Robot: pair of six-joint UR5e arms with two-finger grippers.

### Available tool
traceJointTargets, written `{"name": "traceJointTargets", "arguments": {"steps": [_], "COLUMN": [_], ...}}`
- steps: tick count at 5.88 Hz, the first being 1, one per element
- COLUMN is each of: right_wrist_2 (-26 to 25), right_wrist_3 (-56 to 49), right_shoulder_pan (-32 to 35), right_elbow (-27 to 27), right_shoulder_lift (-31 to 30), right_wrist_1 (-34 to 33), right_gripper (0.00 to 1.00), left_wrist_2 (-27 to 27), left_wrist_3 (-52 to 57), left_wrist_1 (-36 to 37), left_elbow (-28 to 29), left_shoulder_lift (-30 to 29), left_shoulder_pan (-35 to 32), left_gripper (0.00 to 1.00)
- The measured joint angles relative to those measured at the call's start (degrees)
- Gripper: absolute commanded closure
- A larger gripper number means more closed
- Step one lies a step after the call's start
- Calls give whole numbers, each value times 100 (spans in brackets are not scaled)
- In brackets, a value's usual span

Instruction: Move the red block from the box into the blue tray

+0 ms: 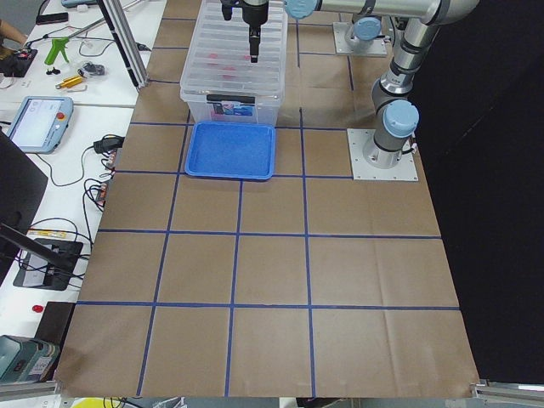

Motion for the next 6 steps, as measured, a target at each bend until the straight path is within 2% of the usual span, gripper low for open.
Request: {"name": "traceJointTargets", "arguments": {"steps": [2, 6], "right_wrist_2": [-19, -12], "right_wrist_3": [-170, -550], "right_shoulder_pan": [-103, -450], "right_elbow": [530, 1111], "right_shoulder_lift": [59, 64], "right_wrist_1": [-585, -925], "right_gripper": [0, 0], "left_wrist_2": [-6, -15], "left_wrist_3": [0, 0], "left_wrist_1": [0, 0], "left_elbow": [-1, -10], "left_shoulder_lift": [0, -6], "left_shoulder_pan": [0, 0], "left_gripper": [2, 2]}}
